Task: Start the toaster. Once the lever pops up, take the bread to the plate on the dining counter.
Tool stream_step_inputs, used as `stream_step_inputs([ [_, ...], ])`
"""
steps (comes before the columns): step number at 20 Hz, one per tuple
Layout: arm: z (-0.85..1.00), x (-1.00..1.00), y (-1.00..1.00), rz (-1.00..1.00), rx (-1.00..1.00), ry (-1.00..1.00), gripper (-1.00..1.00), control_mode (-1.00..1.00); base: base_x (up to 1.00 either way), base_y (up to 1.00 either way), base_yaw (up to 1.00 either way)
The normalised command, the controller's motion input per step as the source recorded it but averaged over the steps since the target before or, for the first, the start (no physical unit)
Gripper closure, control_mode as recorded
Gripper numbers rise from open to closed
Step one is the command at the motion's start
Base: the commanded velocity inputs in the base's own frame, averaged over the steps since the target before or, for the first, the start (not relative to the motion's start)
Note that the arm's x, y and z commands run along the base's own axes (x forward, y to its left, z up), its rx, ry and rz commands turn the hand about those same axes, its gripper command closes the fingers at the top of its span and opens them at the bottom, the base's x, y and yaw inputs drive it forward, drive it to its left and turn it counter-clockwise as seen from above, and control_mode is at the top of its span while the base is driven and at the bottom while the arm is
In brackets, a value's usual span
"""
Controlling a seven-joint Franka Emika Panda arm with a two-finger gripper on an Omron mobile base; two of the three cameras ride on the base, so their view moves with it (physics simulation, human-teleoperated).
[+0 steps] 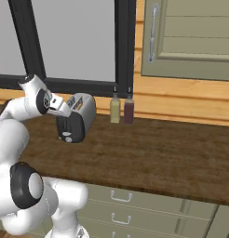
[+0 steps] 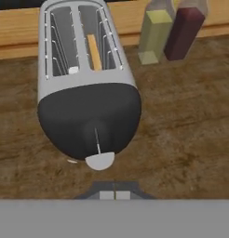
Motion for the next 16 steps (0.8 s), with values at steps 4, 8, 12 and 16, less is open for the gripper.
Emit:
stream_step_inputs([
  [4,0.47,0.26,-0.12,0.0,-0.07,-0.24,1.0,-1.0,0.0,0.0,0.0],
  [8,0.39,0.49,-0.31,0.0,-0.01,-0.02,1.0,-1.0,0.0,0.0,0.0],
  [12,0.16,0.82,-0.16,0.0,0.02,0.1,1.0,-1.0,0.0,0.0,0.0],
  [16,-0.06,0.82,-0.06,0.0,0.02,0.12,1.0,-1.0,0.0,0.0,0.0],
])
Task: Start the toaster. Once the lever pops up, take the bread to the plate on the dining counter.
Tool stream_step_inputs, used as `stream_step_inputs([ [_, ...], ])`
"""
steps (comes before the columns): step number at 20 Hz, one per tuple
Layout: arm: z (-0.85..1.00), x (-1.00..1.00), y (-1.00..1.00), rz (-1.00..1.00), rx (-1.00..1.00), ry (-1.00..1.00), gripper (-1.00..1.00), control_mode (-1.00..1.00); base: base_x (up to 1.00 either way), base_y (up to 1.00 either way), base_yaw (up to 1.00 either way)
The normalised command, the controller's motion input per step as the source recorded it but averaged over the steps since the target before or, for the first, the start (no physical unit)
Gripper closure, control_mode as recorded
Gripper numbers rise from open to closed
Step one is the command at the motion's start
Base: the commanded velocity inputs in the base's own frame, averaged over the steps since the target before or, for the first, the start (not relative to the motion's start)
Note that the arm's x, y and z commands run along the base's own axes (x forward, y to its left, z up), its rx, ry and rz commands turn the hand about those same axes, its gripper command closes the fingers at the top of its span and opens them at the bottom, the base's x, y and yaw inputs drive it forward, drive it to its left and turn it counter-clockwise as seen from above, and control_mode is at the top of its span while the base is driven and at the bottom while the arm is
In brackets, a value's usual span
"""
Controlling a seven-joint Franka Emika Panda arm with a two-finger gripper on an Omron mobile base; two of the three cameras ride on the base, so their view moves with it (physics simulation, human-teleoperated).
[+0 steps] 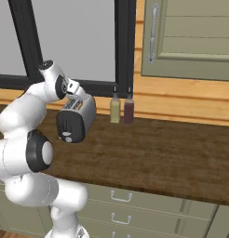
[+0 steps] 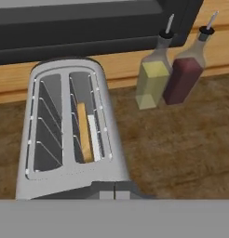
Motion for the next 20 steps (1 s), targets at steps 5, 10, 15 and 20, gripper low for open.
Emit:
stream_step_inputs([
  [5,-0.24,0.58,0.0,0.0,0.0,0.04,-1.0,-1.0,0.0,0.0,0.0],
  [10,-0.41,0.1,0.01,0.01,0.02,0.07,-1.0,-1.0,0.0,0.0,0.0],
  [15,-0.25,0.18,0.0,0.05,0.02,0.01,-1.0,-1.0,0.0,0.0,0.0],
  [20,-0.28,0.19,0.0,0.09,0.01,0.0,-1.0,-1.0,0.0,0.0,0.0],
])
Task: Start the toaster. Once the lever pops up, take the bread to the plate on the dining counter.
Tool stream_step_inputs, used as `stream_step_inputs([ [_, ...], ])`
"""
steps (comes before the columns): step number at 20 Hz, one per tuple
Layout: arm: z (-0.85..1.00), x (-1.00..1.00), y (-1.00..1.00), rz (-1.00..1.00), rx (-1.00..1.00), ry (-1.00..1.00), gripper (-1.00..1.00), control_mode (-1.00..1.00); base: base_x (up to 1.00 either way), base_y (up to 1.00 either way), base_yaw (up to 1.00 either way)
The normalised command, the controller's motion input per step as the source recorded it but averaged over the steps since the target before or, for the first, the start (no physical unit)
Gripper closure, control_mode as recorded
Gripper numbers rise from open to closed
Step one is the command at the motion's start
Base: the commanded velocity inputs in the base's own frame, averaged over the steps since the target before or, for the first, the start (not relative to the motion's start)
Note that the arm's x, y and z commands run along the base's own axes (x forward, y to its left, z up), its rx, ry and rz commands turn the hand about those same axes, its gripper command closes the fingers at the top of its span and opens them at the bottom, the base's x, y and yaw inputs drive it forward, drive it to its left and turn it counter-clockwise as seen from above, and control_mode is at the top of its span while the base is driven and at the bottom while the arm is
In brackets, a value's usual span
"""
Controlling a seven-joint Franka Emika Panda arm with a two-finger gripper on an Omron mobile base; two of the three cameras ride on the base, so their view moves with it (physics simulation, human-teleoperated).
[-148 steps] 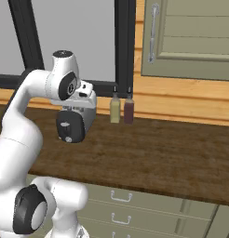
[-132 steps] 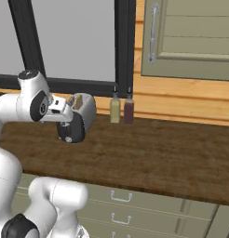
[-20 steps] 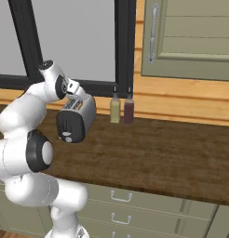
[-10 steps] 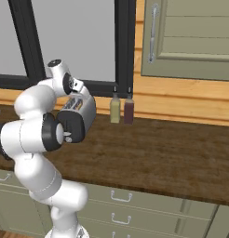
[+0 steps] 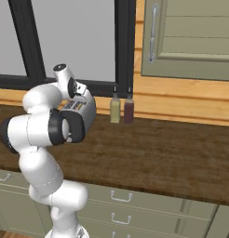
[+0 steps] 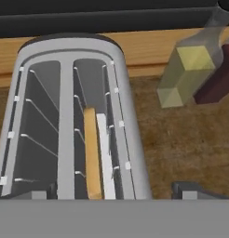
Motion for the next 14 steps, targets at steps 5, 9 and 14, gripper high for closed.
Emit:
stream_step_inputs([
  [5,-0.09,0.39,0.08,0.08,0.0,0.04,-1.0,-1.0,0.0,0.0,0.0],
  [9,-0.13,0.39,0.15,0.06,0.0,0.05,-1.0,-1.0,0.0,0.0,0.0],
  [14,0.0,0.15,0.04,0.0,0.0,0.0,-1.0,-1.0,0.0,0.0,0.0],
])
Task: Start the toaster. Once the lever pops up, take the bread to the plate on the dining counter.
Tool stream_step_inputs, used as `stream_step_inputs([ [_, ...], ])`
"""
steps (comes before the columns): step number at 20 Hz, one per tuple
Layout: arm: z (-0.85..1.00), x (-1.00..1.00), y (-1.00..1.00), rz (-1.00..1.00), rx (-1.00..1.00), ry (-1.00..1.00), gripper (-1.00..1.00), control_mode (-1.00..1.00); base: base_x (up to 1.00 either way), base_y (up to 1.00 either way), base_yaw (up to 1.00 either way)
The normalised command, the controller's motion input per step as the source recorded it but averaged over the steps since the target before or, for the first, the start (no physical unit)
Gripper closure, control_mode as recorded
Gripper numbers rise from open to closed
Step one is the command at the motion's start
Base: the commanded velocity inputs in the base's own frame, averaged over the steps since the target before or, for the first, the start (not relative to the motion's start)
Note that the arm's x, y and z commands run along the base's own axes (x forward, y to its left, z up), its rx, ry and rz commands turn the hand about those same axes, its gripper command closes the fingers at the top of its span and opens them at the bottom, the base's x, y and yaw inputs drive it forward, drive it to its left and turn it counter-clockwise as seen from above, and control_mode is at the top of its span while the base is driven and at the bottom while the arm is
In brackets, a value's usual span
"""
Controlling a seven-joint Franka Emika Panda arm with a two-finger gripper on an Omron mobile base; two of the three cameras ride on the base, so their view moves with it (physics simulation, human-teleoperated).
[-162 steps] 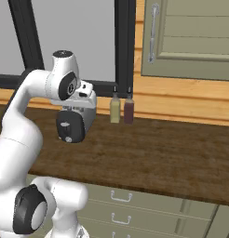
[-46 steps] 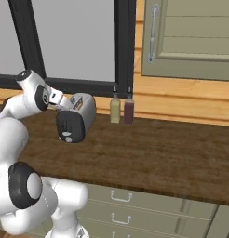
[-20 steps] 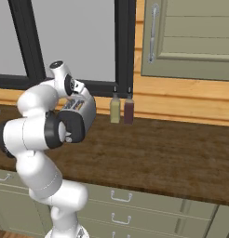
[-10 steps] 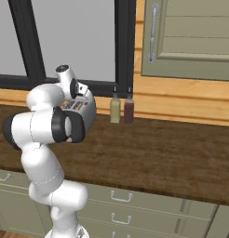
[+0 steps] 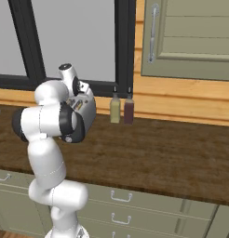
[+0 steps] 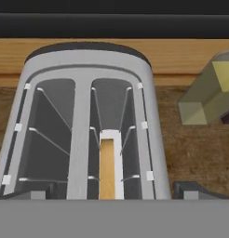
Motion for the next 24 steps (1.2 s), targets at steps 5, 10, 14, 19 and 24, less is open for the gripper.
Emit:
stream_step_inputs([
  [5,0.0,0.0,0.0,0.0,0.0,0.0,-1.0,-1.0,0.0,0.0,0.0],
  [10,0.0,0.0,0.0,0.0,0.0,0.0,-1.0,-1.0,0.0,0.0,0.0],
  [14,0.0,0.0,0.0,0.0,0.0,0.0,-1.0,-1.0,0.0,0.0,0.0],
  [19,0.0,0.0,0.0,0.0,0.0,0.0,-1.0,-1.0,0.0,0.0,0.0],
  [24,0.0,0.0,0.0,0.0,0.0,0.0,-1.0,-1.0,0.0,0.0,0.0],
])
